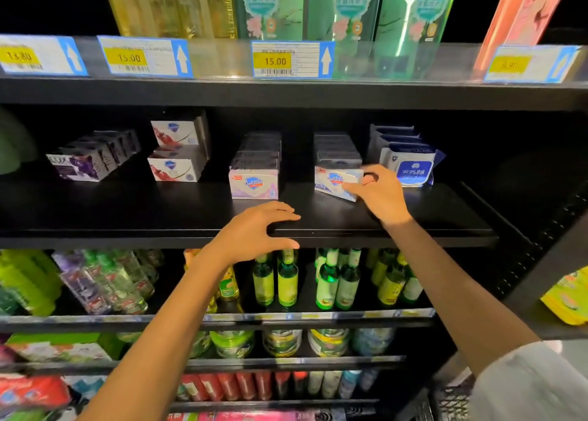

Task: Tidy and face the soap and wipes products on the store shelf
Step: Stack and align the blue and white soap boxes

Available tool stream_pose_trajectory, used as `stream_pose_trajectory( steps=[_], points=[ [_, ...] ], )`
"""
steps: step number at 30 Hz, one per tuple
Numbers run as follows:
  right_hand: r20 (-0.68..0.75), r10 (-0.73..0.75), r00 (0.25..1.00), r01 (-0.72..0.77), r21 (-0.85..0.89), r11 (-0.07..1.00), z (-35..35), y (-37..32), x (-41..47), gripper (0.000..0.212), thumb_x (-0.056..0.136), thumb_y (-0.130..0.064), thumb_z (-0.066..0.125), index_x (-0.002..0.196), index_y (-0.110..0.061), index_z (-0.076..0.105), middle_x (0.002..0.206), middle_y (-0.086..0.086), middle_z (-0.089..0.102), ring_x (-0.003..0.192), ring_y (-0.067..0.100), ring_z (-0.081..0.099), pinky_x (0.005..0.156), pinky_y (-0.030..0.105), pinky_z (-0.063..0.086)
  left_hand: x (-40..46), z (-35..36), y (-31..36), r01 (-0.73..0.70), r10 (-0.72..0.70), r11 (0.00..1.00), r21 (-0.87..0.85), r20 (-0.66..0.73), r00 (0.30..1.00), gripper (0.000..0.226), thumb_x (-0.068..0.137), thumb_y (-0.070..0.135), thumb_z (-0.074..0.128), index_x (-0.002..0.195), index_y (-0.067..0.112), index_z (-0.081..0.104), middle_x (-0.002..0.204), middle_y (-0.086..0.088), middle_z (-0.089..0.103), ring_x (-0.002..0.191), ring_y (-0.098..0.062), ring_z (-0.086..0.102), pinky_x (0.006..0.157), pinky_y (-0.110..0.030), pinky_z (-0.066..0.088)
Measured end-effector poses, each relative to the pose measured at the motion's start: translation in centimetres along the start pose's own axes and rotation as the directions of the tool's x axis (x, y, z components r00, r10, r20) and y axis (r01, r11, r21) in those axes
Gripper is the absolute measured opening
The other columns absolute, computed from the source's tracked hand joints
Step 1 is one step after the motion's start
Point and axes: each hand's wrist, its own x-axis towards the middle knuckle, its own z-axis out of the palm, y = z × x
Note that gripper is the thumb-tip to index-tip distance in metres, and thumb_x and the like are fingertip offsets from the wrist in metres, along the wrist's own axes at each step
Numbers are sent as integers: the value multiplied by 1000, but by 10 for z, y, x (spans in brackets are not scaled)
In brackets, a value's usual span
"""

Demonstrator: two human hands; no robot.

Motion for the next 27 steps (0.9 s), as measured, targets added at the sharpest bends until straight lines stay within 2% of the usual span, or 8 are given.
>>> stream_pose_trajectory(
  steps=[2, 6, 11, 14, 17, 20, 25, 27],
  points=[
    [50, 23, 998, -31, 160, 987, -3, -1, -6, 38, 84, -17, 88, 115, -8, 67, 103, 11, 76, 98, 19, 75, 81, 30, 62, 0, 0, 1, 2, -1, 1000, -18, 12, 1000, 64, 85, 62, 75, 144, 42, 59, 154, 20, 48, 145, -2, 38, 120, -36, 36],
    [145, 46, 988, -101, 405, 909, -8, -7, -23, 33, 90, -17, 82, 119, -10, 68, 110, 9, 78, 105, 17, 76, 87, 35, 62, 0, -5, 6, 35, -37, 989, -142, -15, 999, 59, 85, 60, 75, 139, 38, 63, 144, 19, 57, 134, 0, 49, 115, -30, 41],
    [218, 84, 972, -198, 581, 789, -4, -17, -38, 23, 96, -14, 74, 117, -9, 66, 102, 2, 80, 105, 19, 76, 83, 35, 65, 9, -4, 22, 28, -129, 874, -485, -177, 976, 53, 91, 39, 78, 141, 31, 60, 133, 18, 63, 121, 8, 57, 94, -2, 42],
    [220, 96, 971, -208, 574, 792, 0, -18, -42, 18, 96, -15, 73, 113, -14, 67, 101, 2, 81, 107, 22, 76, 85, 38, 65, 28, -4, 31, 11, -169, 754, -656, -178, 969, 59, 92, 28, 79, 146, 28, 54, 130, 8, 67, 120, -4, 64, 96, -20, 53],
    [200, 107, 974, -205, 574, 793, 1, -18, -43, 27, 96, -20, 73, 120, -10, 66, 108, 7, 79, 111, 23, 74, 86, 42, 63, 44, -2, 36, 2, -231, 506, -863, -133, 964, 55, 93, 9, 77, 143, 18, 57, 123, -8, 70, 114, -22, 72, 89, -43, 63],
    [190, 111, 975, -202, 570, 796, -1, -17, -45, 26, 97, -20, 72, 120, -11, 66, 106, 4, 80, 110, 21, 75, 84, 39, 64, 52, 4, 35, 8, -234, 350, -937, -79, 969, 45, 95, 7, 74, 138, 14, 61, 121, -15, 73, 115, -26, 72, 89, -49, 63],
    [181, 106, 978, -189, 543, 818, 1, -23, -53, 22, 96, -17, 73, 117, -15, 68, 105, 0, 80, 106, 18, 76, 79, 32, 64, 52, 8, 31, 26, -210, 354, -935, -52, 976, 36, 96, 16, 74, 131, 13, 66, 113, -9, 78, 113, -23, 74, 93, -45, 62],
    [184, 82, 980, -171, 544, 821, -1, -23, -55, 24, 96, -16, 73, 119, -15, 68, 109, 2, 80, 108, 19, 76, 84, 32, 64, 51, 9, 31, 11, -208, 360, -933, -69, 976, 32, 96, 13, 73, 127, 11, 66, 111, -11, 79, 112, -24, 74, 92, -44, 62]
  ],
)
